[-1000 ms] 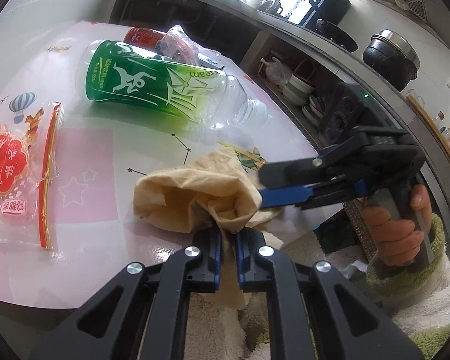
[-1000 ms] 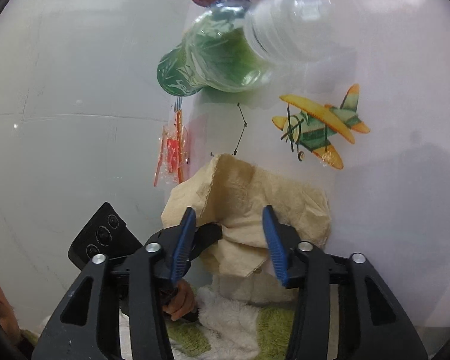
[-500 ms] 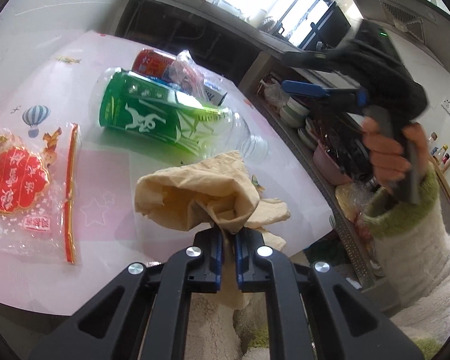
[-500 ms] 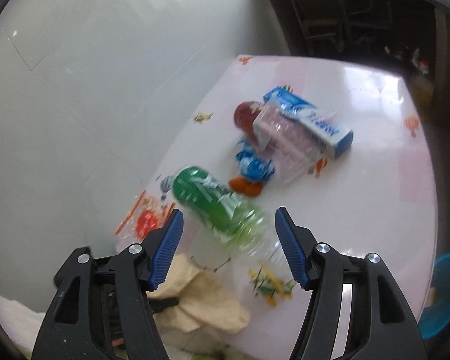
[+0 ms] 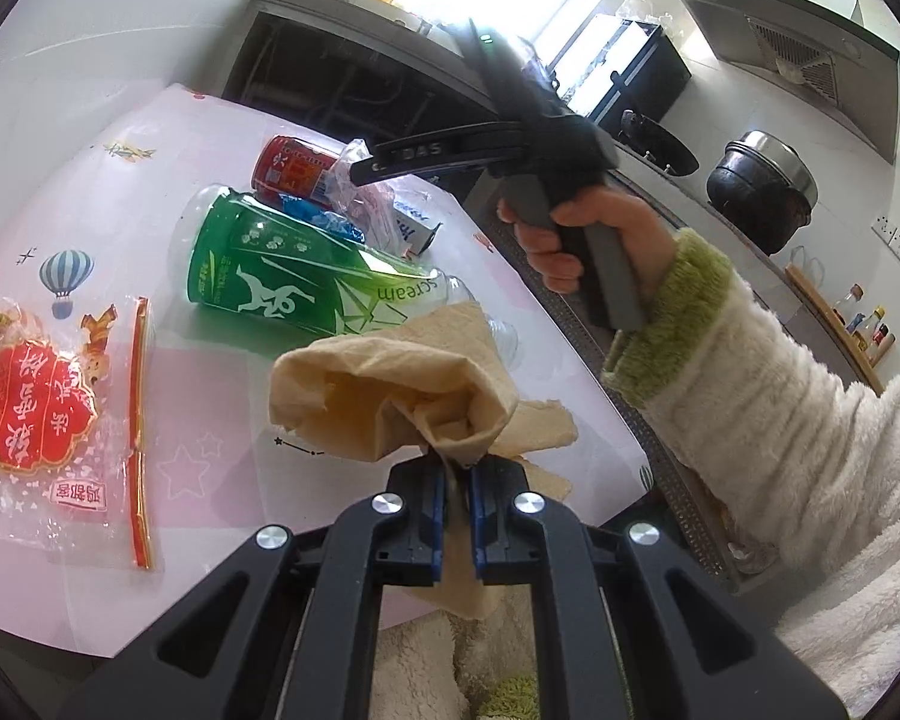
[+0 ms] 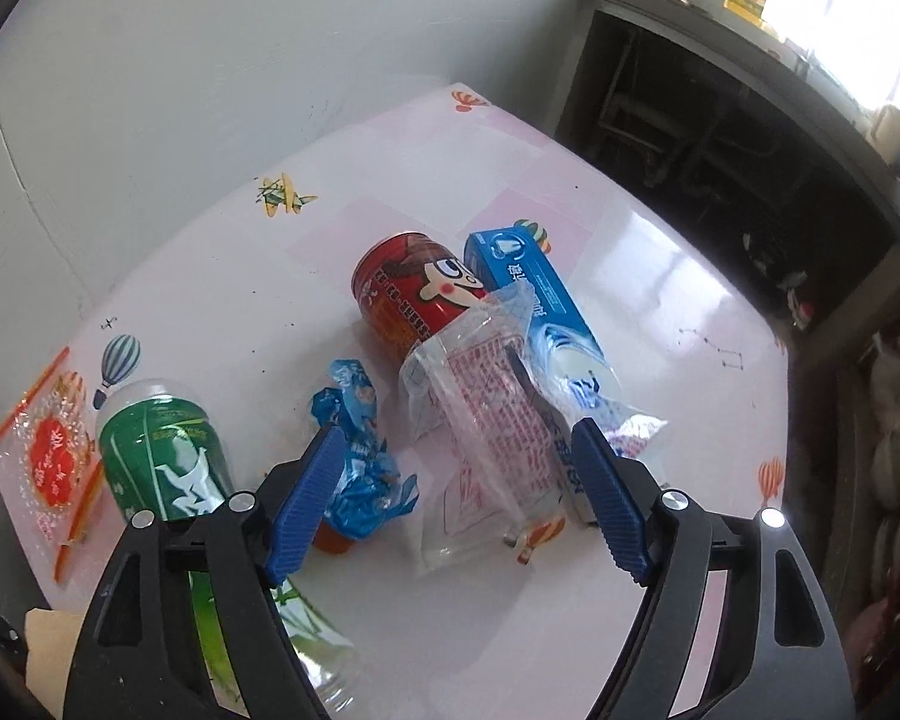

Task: Collect trash
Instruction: 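Grasp the clear printed plastic wrapper with the right tool and lift it, then carry the cloth and wrapper over the wastebasket and open both tools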

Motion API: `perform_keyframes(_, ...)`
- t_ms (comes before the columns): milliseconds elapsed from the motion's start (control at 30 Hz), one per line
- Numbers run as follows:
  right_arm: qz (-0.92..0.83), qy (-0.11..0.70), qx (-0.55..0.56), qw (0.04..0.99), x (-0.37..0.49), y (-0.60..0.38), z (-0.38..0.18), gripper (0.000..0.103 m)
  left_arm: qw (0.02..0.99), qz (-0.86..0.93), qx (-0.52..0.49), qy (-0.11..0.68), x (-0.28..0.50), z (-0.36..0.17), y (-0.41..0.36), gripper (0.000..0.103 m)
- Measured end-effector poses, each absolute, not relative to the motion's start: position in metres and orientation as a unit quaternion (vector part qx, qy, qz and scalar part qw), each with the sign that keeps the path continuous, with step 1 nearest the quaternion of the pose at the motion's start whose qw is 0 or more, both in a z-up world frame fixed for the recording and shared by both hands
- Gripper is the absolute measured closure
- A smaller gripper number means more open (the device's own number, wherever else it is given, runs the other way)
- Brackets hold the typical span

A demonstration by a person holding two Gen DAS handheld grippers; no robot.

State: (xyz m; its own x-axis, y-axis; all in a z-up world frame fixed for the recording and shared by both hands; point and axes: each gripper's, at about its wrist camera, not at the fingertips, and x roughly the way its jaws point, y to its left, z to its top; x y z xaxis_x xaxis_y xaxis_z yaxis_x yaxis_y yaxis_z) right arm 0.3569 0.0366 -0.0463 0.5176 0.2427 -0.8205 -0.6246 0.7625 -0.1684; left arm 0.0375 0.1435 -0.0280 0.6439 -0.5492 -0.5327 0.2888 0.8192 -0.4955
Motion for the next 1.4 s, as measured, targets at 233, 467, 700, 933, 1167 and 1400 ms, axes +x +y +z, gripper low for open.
perform_keyframes(233,0.261,0.452,-0.227,0.822,0.381,0.04,-0.064,0.041,0.884,-0.238,-0.191,0.354,0.045,-0.031,0.145,0.097)
perform_keyframes(467,0.249,0.457,-0.176,0.835,0.375,0.013,-0.055,0.071,0.884,-0.236,-0.193,0.353,0.045,-0.031,0.148,0.097)
perform_keyframes(700,0.245,0.42,-0.091,0.869,0.356,-0.037,-0.015,0.077,0.887,-0.233,-0.189,0.352,0.041,-0.026,0.148,0.097)
perform_keyframes(933,0.265,0.372,0.015,0.889,0.311,-0.108,0.036,0.078,0.894,-0.24,-0.176,0.334,0.033,-0.005,0.135,0.097)
perform_keyframes(1167,0.234,0.339,0.078,0.908,0.248,-0.189,0.054,0.078,0.9,-0.271,-0.131,0.317,0.038,0.026,0.097,0.097)
perform_keyframes(1400,0.105,0.338,0.148,0.924,0.178,-0.3,0.037,0.077,0.888,-0.334,-0.041,0.315,0.069,0.057,0.016,0.097)
